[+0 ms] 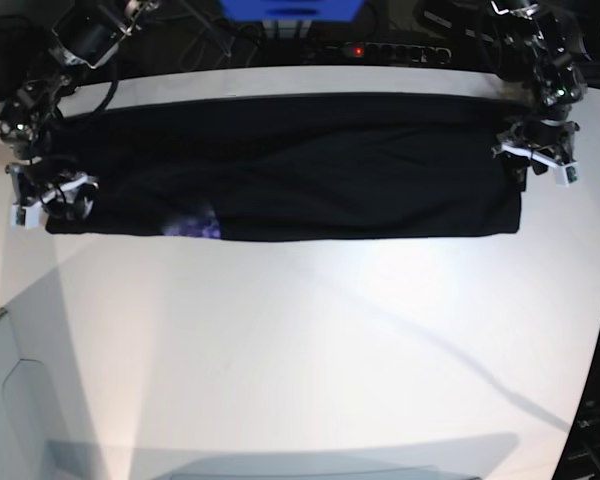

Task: Fold the T-shirt properly
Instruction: 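Hold the strip end with the right gripper and adjust the left grip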

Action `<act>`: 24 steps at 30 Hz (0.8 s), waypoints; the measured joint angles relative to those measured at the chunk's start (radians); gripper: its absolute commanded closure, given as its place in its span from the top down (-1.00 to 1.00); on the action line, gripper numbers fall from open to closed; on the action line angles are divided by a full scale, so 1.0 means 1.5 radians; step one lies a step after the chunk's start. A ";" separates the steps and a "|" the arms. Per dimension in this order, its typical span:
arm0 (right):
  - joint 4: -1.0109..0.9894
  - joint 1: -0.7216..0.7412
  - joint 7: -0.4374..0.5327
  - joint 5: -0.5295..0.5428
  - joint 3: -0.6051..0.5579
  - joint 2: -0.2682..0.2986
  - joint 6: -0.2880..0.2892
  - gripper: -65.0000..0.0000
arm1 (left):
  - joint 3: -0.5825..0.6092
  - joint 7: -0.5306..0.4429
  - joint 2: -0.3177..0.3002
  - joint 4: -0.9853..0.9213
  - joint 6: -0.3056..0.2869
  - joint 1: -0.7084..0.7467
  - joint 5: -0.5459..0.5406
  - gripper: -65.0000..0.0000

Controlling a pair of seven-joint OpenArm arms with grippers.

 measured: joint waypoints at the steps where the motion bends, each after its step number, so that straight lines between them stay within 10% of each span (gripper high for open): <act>1: -0.006 0.008 0.000 -0.007 -0.011 0.007 0.000 -0.02 | 0.000 -0.002 0.000 0.000 0.000 0.000 0.000 0.01; 15: 0.086 0.056 0.034 -0.085 -0.038 0.007 0.000 -0.02 | -0.001 0.003 0.001 0.005 0.001 0.001 -0.001 0.01; 24: 0.272 -0.080 0.016 -0.081 -0.131 -0.096 0.000 -0.01 | -0.002 0.008 0.001 0.005 0.003 0.001 -0.001 0.01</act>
